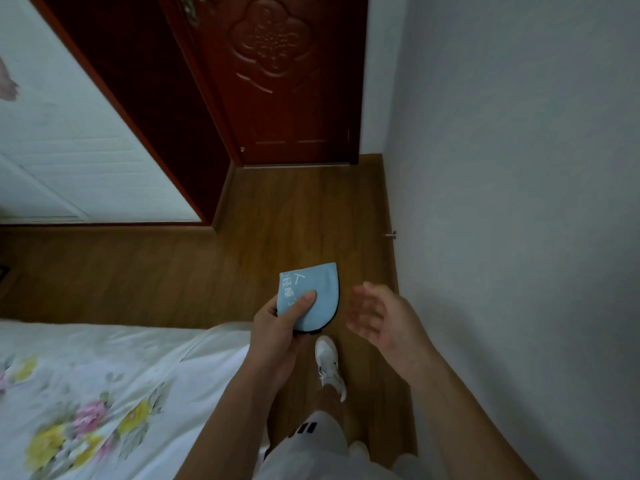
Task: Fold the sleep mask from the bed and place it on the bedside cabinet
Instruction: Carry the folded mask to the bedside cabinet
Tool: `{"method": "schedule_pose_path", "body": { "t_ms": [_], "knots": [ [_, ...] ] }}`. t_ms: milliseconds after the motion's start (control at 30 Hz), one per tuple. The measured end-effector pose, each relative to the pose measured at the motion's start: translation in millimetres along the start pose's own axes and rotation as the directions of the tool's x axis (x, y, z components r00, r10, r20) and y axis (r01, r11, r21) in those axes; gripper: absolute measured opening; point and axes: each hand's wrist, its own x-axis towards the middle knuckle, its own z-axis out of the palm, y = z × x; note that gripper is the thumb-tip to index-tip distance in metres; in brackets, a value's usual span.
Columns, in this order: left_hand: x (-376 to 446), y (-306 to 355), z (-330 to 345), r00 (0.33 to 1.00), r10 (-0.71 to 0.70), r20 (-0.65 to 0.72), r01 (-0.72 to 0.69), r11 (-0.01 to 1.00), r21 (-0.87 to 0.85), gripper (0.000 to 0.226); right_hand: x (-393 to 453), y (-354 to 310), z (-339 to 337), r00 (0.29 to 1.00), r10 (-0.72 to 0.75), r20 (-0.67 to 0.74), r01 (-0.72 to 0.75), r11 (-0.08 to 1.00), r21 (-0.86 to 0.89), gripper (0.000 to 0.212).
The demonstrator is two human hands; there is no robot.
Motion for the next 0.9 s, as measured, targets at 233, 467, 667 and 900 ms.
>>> {"method": "schedule_pose_path", "body": {
  "t_ms": [233, 467, 667, 900],
  "knots": [
    [114, 47, 24, 1.0, 0.003, 0.0, -0.003, 0.998, -0.064, 0.039, 108, -67, 22, 0.999, -0.021, -0.03, 0.019, 0.998, -0.065, 0.025],
    [234, 120, 28, 0.997, 0.018, -0.069, -0.028, 0.99, -0.138, 0.04, 231, -148, 99, 0.998, -0.016, 0.058, 0.023, 0.991, -0.132, 0.039],
    [298, 167, 15, 0.994, 0.034, -0.106, -0.054, 0.98, -0.193, 0.039, 304, -185, 153, 0.989, 0.025, 0.146, -0.001, 0.986, -0.169, 0.037],
    [358, 208, -7, 0.97, 0.029, -0.24, -0.096, 0.957, -0.274, 0.038, 385, -205, 209, 0.962, 0.127, 0.24, -0.065, 0.966, -0.249, 0.033]
  ]
}}
